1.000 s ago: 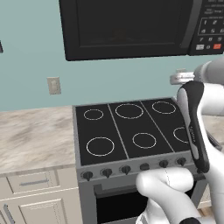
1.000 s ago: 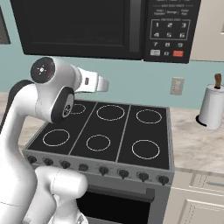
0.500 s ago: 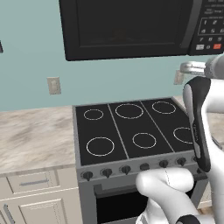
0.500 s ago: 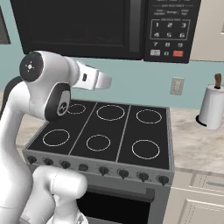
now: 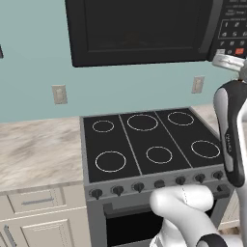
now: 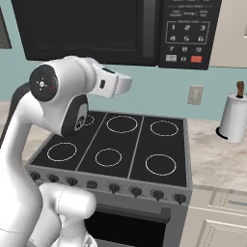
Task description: Retrieve the reheated potato from the microwave, then place the potato, cheese, and condiment on the cutting board.
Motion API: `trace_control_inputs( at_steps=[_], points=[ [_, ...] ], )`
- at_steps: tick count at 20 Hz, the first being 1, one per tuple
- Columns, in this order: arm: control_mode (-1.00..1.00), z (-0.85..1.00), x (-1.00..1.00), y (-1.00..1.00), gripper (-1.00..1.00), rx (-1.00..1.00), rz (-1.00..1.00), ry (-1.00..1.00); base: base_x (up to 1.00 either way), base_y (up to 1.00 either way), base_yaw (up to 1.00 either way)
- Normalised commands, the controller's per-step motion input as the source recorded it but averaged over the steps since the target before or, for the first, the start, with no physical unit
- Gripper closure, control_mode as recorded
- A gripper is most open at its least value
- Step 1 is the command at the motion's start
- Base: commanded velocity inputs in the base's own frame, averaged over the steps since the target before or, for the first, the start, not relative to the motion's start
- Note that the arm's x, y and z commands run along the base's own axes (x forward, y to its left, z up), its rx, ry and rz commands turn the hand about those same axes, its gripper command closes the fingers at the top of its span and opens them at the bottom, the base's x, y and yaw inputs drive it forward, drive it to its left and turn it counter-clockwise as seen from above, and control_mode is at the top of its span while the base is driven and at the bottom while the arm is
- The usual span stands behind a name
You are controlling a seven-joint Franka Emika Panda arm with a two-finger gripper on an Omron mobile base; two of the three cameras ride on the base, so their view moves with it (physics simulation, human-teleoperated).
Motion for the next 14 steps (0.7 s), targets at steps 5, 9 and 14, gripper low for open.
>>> trace_control_inputs(
  at_steps=[5,9,14],
  points=[
    [-1.00,0.52,0.00,-0.11,-1.00,0.00,0.00,-0.01,0.00,0.00,0.00],
    [-1.00,0.52,0.00,-0.09,-1.00,0.00,0.00,0.00,0.00,0.00,0.00],
    [-1.00,0.40,0.00,-0.11,-1.00,0.06,0.01,0.00,0.00,0.00,0.00]
  ],
)
